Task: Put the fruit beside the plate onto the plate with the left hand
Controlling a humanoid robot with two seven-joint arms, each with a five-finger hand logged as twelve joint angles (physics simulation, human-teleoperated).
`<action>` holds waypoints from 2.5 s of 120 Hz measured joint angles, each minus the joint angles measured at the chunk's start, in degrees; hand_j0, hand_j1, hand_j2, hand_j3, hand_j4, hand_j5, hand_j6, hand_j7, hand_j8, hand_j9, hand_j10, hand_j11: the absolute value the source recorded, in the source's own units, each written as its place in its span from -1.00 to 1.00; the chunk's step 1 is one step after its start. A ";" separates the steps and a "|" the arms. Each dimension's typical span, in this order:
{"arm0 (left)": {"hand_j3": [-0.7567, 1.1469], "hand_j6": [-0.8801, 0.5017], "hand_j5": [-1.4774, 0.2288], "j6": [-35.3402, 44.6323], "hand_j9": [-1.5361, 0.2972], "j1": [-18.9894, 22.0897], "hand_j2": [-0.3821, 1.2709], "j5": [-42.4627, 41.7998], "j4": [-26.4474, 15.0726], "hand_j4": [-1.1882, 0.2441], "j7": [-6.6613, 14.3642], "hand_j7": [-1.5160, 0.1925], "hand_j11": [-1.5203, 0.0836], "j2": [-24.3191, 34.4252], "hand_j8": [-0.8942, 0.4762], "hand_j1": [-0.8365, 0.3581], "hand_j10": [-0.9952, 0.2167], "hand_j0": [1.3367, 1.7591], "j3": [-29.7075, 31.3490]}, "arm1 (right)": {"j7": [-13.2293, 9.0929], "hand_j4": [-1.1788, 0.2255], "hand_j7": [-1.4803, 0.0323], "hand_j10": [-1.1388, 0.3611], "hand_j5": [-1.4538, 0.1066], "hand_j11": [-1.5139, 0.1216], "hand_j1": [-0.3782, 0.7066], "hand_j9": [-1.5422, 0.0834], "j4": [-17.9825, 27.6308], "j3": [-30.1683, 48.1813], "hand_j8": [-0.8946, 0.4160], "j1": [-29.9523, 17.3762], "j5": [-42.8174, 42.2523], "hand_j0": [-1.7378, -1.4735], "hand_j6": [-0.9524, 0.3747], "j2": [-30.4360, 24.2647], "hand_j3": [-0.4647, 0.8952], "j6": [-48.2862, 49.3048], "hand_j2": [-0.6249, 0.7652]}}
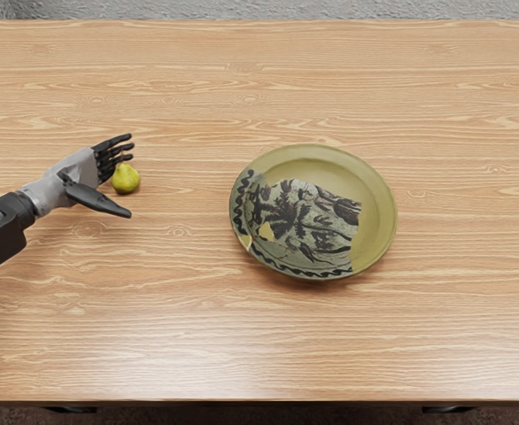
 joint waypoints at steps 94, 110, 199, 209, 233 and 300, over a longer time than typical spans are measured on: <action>-0.20 -0.07 0.38 0.14 0.35 0.00 -0.48 3.47 -0.09 0.32 -0.72 0.43 0.52 -0.69 -0.04 0.53 0.19 0.52 0.40 | 0.00 0.64 0.92 0.49 0.82 0.81 -0.89 0.86 0.00 0.00 0.33 0.00 0.00 -0.40 0.40 0.00 -0.32 0.01 -0.11; -0.20 -0.12 0.33 0.17 0.30 0.00 -0.47 4.31 -0.12 0.28 -0.94 0.38 0.47 -0.70 -0.09 0.46 0.17 0.52 0.45 | 0.00 0.64 0.92 0.49 0.82 0.81 -0.89 0.86 0.00 0.00 0.33 0.00 0.00 -0.40 0.40 0.00 -0.32 0.00 -0.11; -0.21 -0.45 -0.03 0.17 -0.03 0.04 -0.41 7.77 -0.24 -0.04 -2.20 0.02 0.09 -0.70 -0.43 -0.01 -0.14 0.52 0.44 | 0.00 0.64 0.92 0.49 0.82 0.81 -0.89 0.86 0.00 0.00 0.33 0.00 0.00 -0.40 0.40 0.00 -0.32 -0.01 -0.11; -0.21 -0.50 -0.07 0.17 -0.07 0.09 -0.40 7.90 -0.33 -0.08 -2.22 -0.03 0.04 -0.62 -0.47 -0.07 -0.17 0.52 0.46 | 0.00 0.64 0.92 0.49 0.82 0.81 -0.89 0.86 0.00 0.00 0.33 0.00 0.00 -0.40 0.40 0.00 -0.32 -0.01 -0.11; -0.20 -0.61 -0.16 0.16 -0.15 0.09 -0.30 8.12 -0.92 -0.19 -2.26 -0.11 -0.08 -0.62 -0.46 -0.14 -0.16 0.52 0.97 | 0.00 0.64 0.92 0.49 0.82 0.81 -0.89 0.86 0.00 0.00 0.33 0.00 0.00 -0.40 0.40 0.00 -0.32 -0.01 -0.11; -0.21 -0.99 -0.33 0.50 -0.32 -0.31 -0.01 8.27 -2.06 -0.55 -2.36 -0.28 -0.51 -0.13 -0.52 -0.30 0.10 0.51 2.35 | 0.00 0.64 0.92 0.49 0.82 0.81 -0.89 0.86 0.00 0.00 0.33 0.00 0.00 -0.40 0.40 0.00 -0.32 0.00 -0.11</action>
